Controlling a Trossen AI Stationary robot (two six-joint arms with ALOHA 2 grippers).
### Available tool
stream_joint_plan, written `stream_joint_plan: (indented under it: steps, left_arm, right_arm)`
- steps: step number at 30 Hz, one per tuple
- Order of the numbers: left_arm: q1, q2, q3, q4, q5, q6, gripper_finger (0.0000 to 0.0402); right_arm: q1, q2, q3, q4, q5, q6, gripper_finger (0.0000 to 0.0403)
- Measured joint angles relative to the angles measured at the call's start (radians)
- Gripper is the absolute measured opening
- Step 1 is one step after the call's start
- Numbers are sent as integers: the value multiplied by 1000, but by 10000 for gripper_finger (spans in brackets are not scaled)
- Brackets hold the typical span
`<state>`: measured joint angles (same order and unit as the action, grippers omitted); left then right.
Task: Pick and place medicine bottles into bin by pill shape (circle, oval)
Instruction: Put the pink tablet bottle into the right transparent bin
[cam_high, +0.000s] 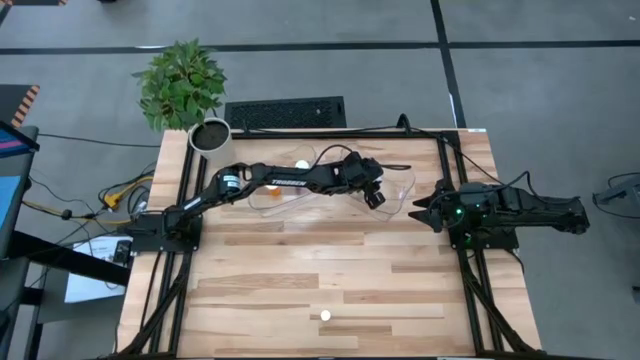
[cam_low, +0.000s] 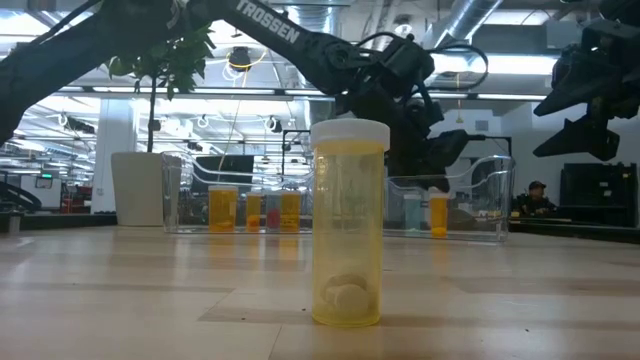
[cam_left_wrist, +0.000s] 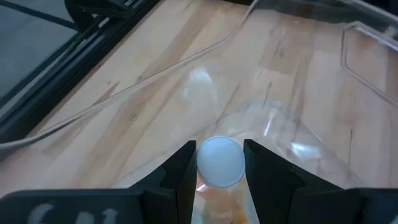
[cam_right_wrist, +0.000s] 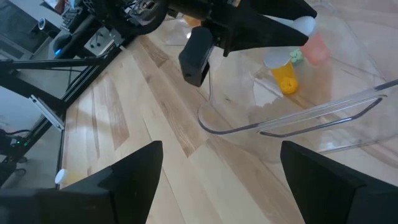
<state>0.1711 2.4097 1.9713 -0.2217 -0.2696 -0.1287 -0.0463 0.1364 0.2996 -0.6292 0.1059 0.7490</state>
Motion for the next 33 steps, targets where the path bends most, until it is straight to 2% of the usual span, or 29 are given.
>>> stream_joint_plan:
  steps: [12,33]
  left_arm:
    - [10,0,0,1,20,-14,127]
    - [9,0,0,1,31,-17,128]
  right_arm:
    - [0,0,0,0,0,0,333]
    - [0,0,0,0,0,0,333]
